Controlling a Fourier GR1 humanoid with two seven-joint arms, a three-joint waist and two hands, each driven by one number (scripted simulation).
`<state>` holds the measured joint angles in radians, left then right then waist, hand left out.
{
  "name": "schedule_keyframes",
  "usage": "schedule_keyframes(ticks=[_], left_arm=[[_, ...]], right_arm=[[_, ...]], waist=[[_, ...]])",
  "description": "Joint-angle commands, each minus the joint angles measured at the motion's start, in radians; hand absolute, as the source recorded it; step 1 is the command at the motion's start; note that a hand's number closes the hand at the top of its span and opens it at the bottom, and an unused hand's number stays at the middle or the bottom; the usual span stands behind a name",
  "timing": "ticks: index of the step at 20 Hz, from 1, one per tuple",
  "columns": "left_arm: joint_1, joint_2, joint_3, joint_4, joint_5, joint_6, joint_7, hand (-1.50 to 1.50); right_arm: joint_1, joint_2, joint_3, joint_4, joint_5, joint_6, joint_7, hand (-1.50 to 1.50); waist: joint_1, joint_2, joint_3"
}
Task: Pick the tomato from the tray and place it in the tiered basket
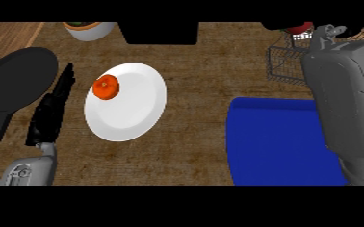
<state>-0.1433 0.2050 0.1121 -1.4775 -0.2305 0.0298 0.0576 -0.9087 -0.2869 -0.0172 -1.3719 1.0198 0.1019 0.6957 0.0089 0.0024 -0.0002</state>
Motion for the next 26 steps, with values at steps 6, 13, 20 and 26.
schedule_keyframes(ticks=[6,13,20,26], left_arm=[[0.006,0.018,0.007,-0.043,0.007,-0.022,0.032,0.00],[-0.055,0.028,0.024,0.011,0.012,-0.034,0.040,0.00],[0.012,-0.018,-0.003,-0.004,-0.010,-0.004,-0.005,0.00],[-0.024,-0.023,-0.007,-0.017,-0.025,0.012,0.028,0.00]], right_arm=[[-0.036,-0.179,0.016,0.220,0.166,0.005,-0.073,1.50],[-0.010,-0.278,-0.086,0.404,0.105,-0.096,-0.315,1.50],[-0.008,-0.273,-0.161,0.514,0.005,-0.085,-0.439,1.50],[-0.016,-0.240,-0.249,0.629,-0.079,-0.053,-0.413,1.50]], waist=[[0.006,-0.002,0.000],[0.000,0.001,0.000],[0.003,0.001,0.000],[0.003,0.001,0.001]])
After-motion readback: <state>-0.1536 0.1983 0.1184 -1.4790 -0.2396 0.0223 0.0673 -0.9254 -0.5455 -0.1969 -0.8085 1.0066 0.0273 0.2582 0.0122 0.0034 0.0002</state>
